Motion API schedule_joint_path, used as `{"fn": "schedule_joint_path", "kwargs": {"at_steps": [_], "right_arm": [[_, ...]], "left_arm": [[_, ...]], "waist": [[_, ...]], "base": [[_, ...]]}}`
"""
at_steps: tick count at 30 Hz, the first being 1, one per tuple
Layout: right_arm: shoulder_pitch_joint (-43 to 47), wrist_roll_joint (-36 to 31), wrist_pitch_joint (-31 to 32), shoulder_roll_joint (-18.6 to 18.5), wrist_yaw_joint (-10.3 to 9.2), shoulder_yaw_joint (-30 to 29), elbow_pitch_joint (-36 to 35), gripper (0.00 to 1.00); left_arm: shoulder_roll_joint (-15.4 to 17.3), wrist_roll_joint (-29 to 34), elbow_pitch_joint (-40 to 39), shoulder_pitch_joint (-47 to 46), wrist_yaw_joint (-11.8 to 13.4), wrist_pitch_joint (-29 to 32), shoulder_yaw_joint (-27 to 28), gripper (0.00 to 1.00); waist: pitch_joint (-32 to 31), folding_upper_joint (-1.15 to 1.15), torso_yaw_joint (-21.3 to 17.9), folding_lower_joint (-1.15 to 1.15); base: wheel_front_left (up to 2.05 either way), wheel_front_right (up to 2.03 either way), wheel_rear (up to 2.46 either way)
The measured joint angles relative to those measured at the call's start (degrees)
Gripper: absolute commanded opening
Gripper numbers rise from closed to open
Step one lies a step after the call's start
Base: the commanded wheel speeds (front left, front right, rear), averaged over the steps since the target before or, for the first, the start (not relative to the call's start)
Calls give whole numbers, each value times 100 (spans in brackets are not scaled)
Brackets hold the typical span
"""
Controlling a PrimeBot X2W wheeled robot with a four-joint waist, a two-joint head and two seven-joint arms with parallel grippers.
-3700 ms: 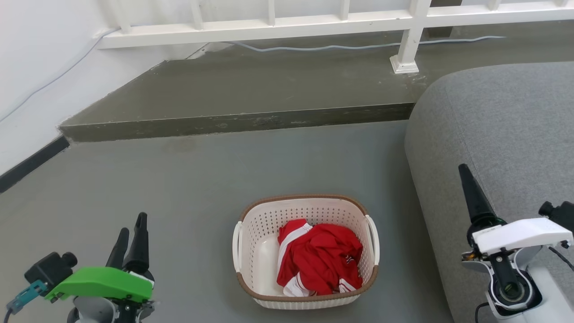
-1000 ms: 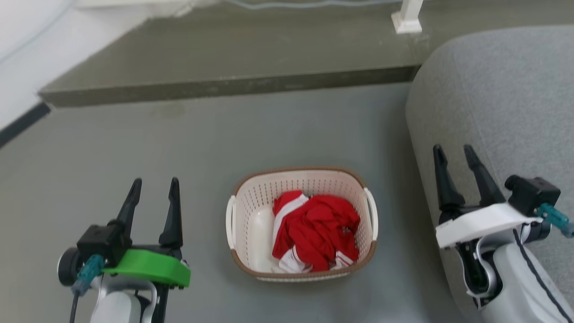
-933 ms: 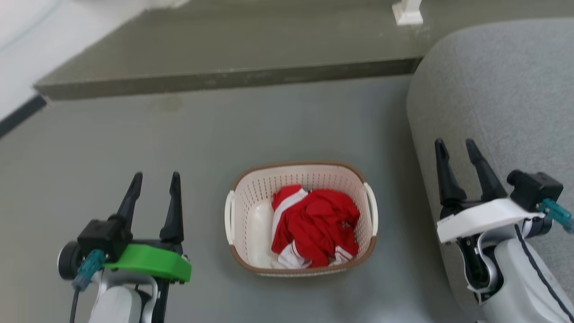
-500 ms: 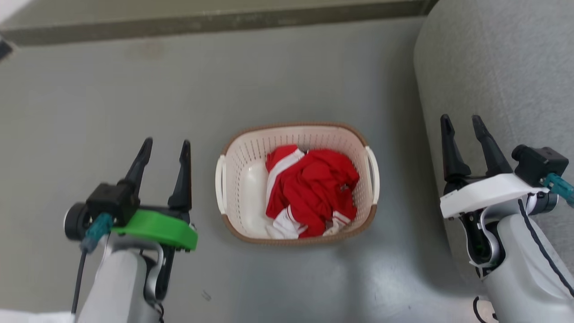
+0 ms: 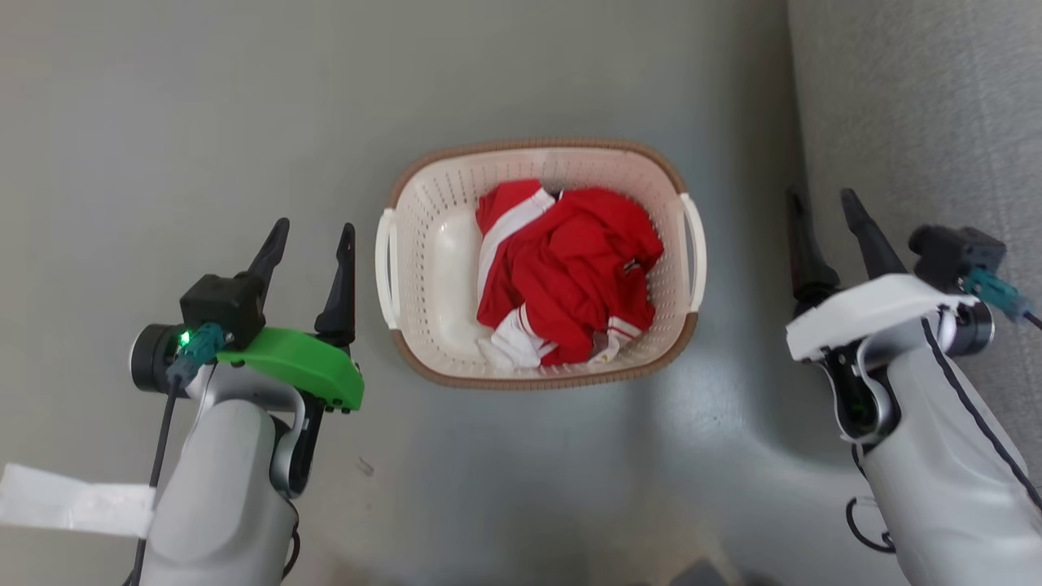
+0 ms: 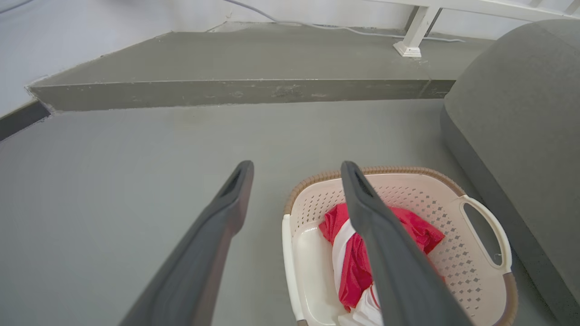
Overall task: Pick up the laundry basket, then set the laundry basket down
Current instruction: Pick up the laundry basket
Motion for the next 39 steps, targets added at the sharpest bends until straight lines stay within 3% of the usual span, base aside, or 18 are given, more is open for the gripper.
{"fn": "schedule_joint_path", "kwargs": {"at_steps": [21,39], "right_arm": [[-1399,148,348,202,86,125,1610,100],[-2397,151,454,291,278,539,2502,100]], "left_arm": [[-53,-110,1647,-1593,-149,235,-359,100],[-77,-872,2509,-2537,-201,668,-1107,100]], "waist": [[1329,0,63,0],[2277,0,110,0]], "base": [[0,0,0],[0,0,0]]}}
